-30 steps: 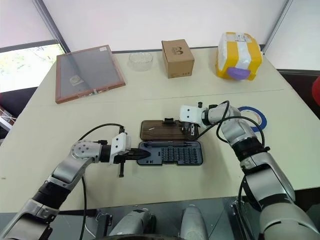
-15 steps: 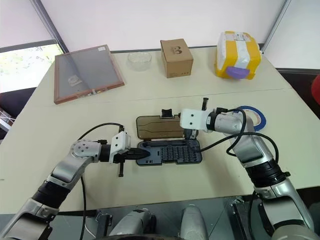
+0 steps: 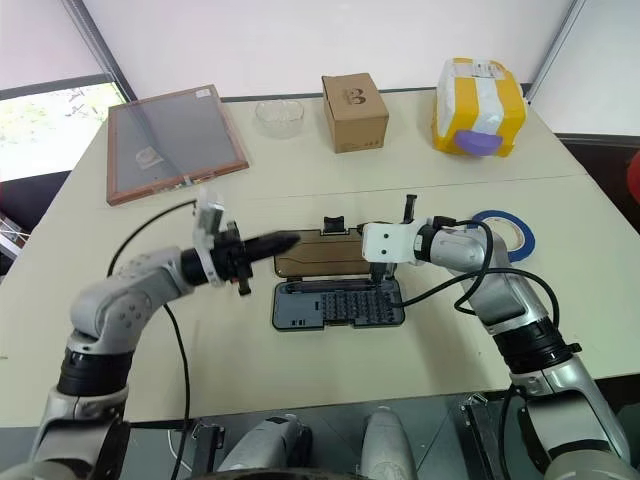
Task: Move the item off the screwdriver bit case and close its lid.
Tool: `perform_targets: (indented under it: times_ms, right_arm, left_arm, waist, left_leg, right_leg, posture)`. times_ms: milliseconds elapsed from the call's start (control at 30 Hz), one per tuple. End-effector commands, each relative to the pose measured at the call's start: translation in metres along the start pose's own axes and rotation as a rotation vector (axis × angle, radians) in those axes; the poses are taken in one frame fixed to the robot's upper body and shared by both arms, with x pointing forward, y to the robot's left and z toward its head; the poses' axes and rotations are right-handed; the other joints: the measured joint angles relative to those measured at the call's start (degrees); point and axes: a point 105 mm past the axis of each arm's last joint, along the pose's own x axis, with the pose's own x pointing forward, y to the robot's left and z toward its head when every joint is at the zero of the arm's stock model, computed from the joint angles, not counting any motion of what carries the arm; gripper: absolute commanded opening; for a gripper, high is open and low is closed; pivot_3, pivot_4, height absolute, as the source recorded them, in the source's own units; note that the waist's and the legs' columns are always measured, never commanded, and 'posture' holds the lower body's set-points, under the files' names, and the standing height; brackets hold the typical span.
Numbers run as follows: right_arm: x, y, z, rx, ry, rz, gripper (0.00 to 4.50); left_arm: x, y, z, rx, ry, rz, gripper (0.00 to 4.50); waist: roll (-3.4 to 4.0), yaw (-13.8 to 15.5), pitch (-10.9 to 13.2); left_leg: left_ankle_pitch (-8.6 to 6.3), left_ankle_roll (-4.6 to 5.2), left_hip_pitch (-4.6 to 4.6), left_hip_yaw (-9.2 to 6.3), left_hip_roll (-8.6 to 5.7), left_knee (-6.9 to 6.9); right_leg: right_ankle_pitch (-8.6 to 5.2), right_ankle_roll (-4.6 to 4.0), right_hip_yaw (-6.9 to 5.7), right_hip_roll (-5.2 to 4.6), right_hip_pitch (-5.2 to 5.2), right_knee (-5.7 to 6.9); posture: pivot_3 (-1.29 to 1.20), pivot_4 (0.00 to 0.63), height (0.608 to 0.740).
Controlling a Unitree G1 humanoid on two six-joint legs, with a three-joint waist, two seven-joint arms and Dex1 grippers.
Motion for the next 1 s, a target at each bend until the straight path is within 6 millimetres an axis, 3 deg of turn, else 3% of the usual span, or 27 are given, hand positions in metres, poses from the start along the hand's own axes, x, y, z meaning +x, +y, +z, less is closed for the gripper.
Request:
perform_targets:
  times_ms: [33,100,233,333,467,600,767,867,1000]
  right_arm:
    - [-0.005,-0.017,0.007,-0.05,-0.019,-0.053,0.02]
    - [-0.005,-0.018,0.007,-0.052,-0.019,-0.055,0.02]
    - [-0.005,-0.019,0.007,-0.054,-0.017,-0.059,0.02]
    - [-0.004,-0.019,0.007,-0.053,-0.016,-0.058,0.02]
    - [-0.003,-0.019,0.007,-0.041,-0.017,-0.062,0.02]
    - [-0.003,-0.018,0.006,-0.04,-0.013,-0.054,0.02]
    - [-0.004,-0.022,0.009,-0.02,-0.025,-0.084,0.02]
    - [-0.006,-0.02,0.013,-0.021,-0.034,-0.07,0.91]
    - [-0.017,-0.024,0.016,-0.045,0.01,-0.085,2.9]
  left_arm:
    - [-0.015,0.057,0.019,0.114,-0.05,0.281,0.0]
    - [-0.022,0.083,0.014,0.185,-0.009,0.392,0.0]
    - [-0.02,0.097,-0.01,0.295,0.125,0.383,0.0]
    - [-0.013,0.098,-0.024,0.269,0.156,0.321,0.0]
    - [0.005,0.083,-0.05,0.211,0.206,0.168,0.0]
    - [0.012,0.07,-0.055,0.127,0.21,0.064,0.0]
    - [0.015,0.072,-0.058,0.132,0.226,0.049,0.0]
    - [0.017,0.073,-0.055,0.124,0.214,0.046,0.0]
    - [0.022,0.071,-0.052,0.128,0.207,0.021,0.0]
  waist:
    - [0.0,0.02,0.0]
    - [0.0,-0.06,0.0]
    - [-0.02,-0.13,0.02]
    - [-0.09,0.06,0.06]
    - [-0.13,0.0,0.08]
    - [-0.14,-0.28,0.09]
    - [-0.14,-0.21,0.09]
    - [-0.15,-0.05,0.1]
    - [-0.15,-0.05,0.1]
  left_leg:
    - [0.0,0.0,0.01,0.01,0.0,0.0]
    - [0.01,-0.01,0.01,0.02,0.0,-0.02]
    - [0.0,-0.01,-0.01,0.05,-0.01,-0.08]
    - [0.0,-0.01,-0.08,-0.01,-0.06,-0.04]
    - [0.0,0.0,-0.1,-0.01,-0.07,0.0]
    - [0.0,0.0,-0.1,-0.01,-0.06,-0.02]
    - [0.0,0.0,-0.1,0.0,-0.05,-0.02]
    - [0.0,0.0,-0.12,-0.01,-0.06,0.01]
    - [0.0,0.0,-0.13,-0.01,-0.06,0.0]
  right_leg:
    - [0.0,0.0,0.0,0.0,0.0,0.0]
    - [0.0,0.0,-0.02,0.0,0.01,-0.03]
    - [0.0,0.0,-0.03,-0.02,-0.04,-0.04]
    - [0.0,0.0,-0.05,-0.03,-0.06,-0.05]
    - [0.0,0.01,-0.05,-0.05,-0.05,-0.03]
    - [0.01,0.01,-0.05,-0.05,-0.07,-0.01]
    - [0.01,0.01,-0.05,-0.04,-0.1,0.01]
    - [0.01,0.01,-0.05,-0.05,-0.09,0.01]
    - [0.01,0.01,-0.05,-0.05,-0.1,0.01]
  posture:
    - [0.0,0.15,0.74]
    - [0.0,0.15,0.74]
    - [0.0,0.15,0.74]
    - [0.0,0.15,0.74]
    - [0.0,0.15,0.74]
    - [0.0,0.15,0.74]
    - [0.0,0.15,0.74]
    - [0.0,0.15,0.74]
    - [0.0,0.15,0.74]
